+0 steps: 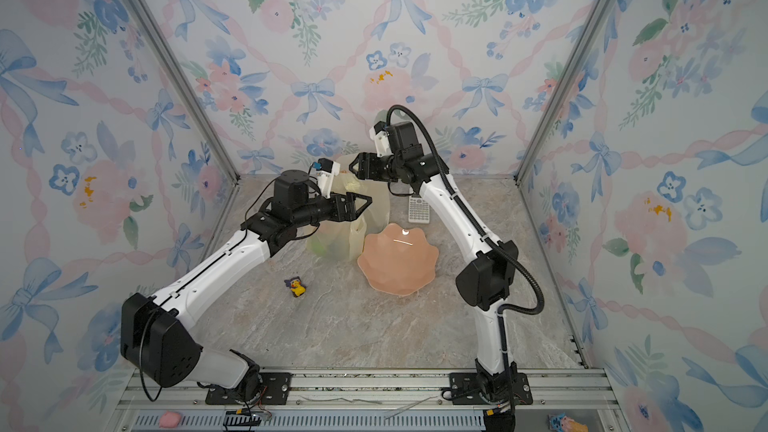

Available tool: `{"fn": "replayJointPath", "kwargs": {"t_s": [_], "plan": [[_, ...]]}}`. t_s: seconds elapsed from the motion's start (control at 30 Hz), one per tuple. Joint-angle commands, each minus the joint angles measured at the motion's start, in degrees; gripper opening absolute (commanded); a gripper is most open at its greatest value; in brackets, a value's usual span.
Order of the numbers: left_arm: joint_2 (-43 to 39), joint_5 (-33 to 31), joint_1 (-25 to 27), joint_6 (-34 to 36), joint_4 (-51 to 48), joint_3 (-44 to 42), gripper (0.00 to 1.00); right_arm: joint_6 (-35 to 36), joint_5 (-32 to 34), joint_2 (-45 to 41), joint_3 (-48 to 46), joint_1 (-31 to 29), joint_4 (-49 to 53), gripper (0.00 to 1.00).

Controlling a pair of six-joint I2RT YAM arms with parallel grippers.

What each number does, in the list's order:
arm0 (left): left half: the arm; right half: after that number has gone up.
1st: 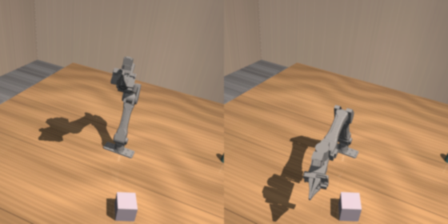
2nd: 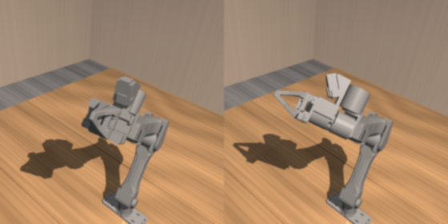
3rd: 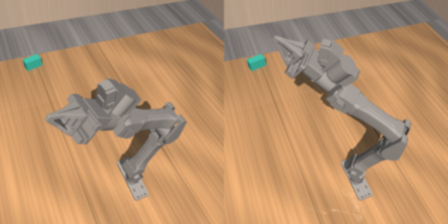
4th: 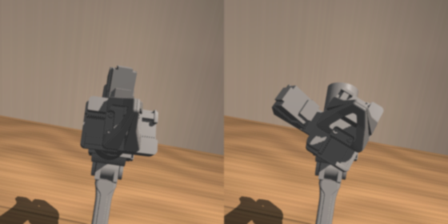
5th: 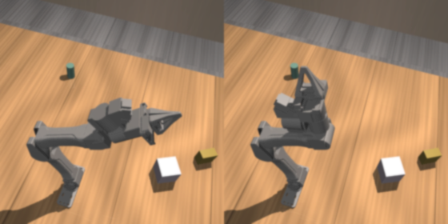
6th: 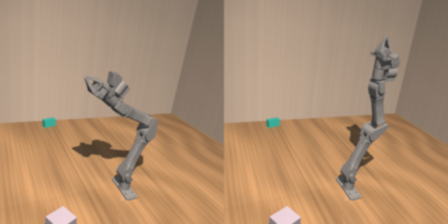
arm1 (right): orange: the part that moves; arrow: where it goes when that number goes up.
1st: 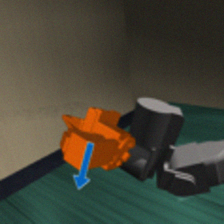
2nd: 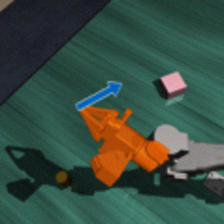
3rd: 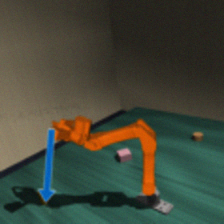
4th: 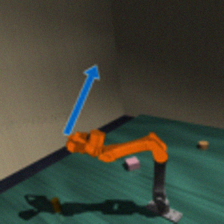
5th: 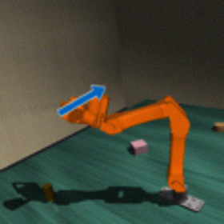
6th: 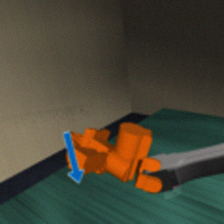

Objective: Place the fruits into the plastic bag
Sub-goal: 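Lower the bag upright onto the table with both grippers, then open both grippers and release the bag handles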

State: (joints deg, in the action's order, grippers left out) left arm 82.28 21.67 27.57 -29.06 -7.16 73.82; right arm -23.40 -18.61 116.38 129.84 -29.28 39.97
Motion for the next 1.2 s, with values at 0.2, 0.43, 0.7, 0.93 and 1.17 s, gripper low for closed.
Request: {"fn": "replayJointPath", "kwargs": {"t_s": [0.2, 0.43, 0.7, 0.93, 1.17], "plan": [[-10.29, -3.97, -2.97, 6.51, -10.49, 0.52, 0.98, 5.32, 8.77, -14.21, -7.84, 2.00, 8.46, 0.79], [-21.74, -3.23, -13.02, 6.98, -13.30, -2.22, 0.98, 6.01, 10.86, -29.31, -20.08, 6.78, 6.31, 0.84], [-33.64, -13.24, -21.11, 10.22, -15.41, -6.10, 0.98, 10.75, 18.97, -54.90, -48.38, 15.91, -10.52, 0.96], [-38.72, -22.25, -21.24, 9.64, -15.46, -17.57, 0.98, 25.10, 26.26, -73.71, -72.67, 16.69, -26.89, 0.96], [-43.38, -41.15, -21.33, 6.69, -3.67, -37.13, 0.98, 28.88, 26.40, -75.20, -88.00, 17.80, -32.51, 0.96]]}}
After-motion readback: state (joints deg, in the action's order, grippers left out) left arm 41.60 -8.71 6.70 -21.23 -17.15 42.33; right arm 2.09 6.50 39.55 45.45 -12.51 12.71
